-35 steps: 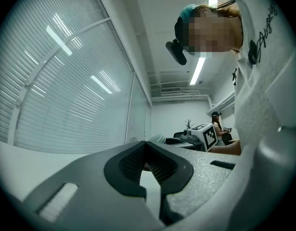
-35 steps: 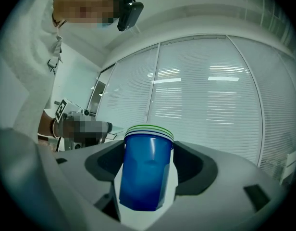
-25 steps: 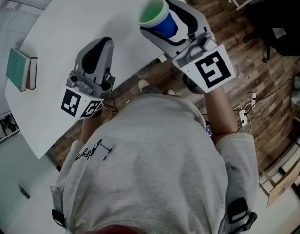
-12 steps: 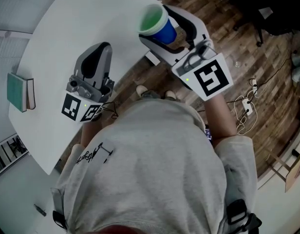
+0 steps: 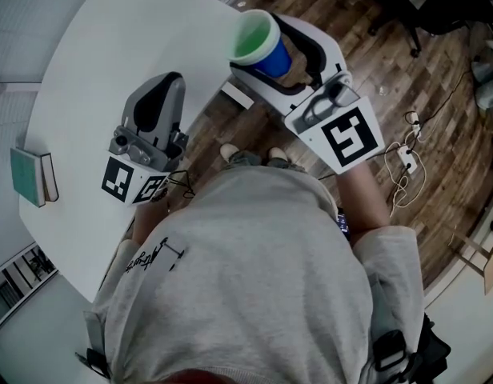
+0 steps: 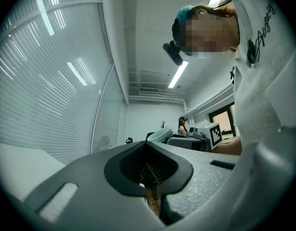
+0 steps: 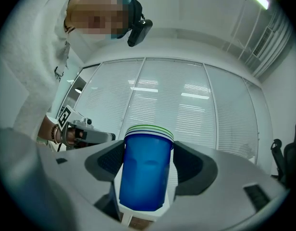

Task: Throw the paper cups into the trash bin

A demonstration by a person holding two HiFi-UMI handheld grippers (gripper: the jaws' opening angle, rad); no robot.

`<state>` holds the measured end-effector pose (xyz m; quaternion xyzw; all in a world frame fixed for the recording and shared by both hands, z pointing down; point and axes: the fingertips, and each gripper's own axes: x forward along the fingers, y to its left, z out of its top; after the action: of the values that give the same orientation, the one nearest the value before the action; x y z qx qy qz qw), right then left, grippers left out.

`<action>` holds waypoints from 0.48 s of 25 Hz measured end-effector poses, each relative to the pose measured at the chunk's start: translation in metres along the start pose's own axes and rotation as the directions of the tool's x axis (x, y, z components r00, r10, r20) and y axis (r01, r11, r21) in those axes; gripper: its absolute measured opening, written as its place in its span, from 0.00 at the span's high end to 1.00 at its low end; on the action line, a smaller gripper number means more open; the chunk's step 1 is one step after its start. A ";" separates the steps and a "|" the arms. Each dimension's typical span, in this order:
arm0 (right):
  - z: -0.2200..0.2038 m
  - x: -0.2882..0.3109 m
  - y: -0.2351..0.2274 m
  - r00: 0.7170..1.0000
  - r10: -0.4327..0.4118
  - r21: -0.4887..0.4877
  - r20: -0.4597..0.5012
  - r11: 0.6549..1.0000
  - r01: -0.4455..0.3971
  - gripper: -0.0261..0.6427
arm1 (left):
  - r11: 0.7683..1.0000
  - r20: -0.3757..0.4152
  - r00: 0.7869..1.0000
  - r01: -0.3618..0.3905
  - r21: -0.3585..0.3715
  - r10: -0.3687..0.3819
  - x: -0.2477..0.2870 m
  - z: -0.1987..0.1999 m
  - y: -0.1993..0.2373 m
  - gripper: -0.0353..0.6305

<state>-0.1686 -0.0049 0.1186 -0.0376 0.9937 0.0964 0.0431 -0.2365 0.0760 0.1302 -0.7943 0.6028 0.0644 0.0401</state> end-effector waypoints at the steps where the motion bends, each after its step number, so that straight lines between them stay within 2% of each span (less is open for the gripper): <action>1: 0.000 -0.004 -0.002 1.000 -0.007 -0.001 0.000 1.000 0.007 0.52 | 1.000 -0.001 1.000 0.011 -0.001 -0.011 0.003 -0.001 -0.003 0.96; 12: -0.007 -0.046 -0.030 0.994 -0.113 -0.013 -0.005 0.993 0.113 0.52 | 0.989 -0.011 0.989 0.149 -0.012 -0.149 0.051 -0.016 -0.031 0.96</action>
<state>-0.1211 -0.0321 0.1239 -0.0945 0.9894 0.1001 0.0453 -0.1922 0.0335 0.1375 -0.8376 0.5418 0.0600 0.0369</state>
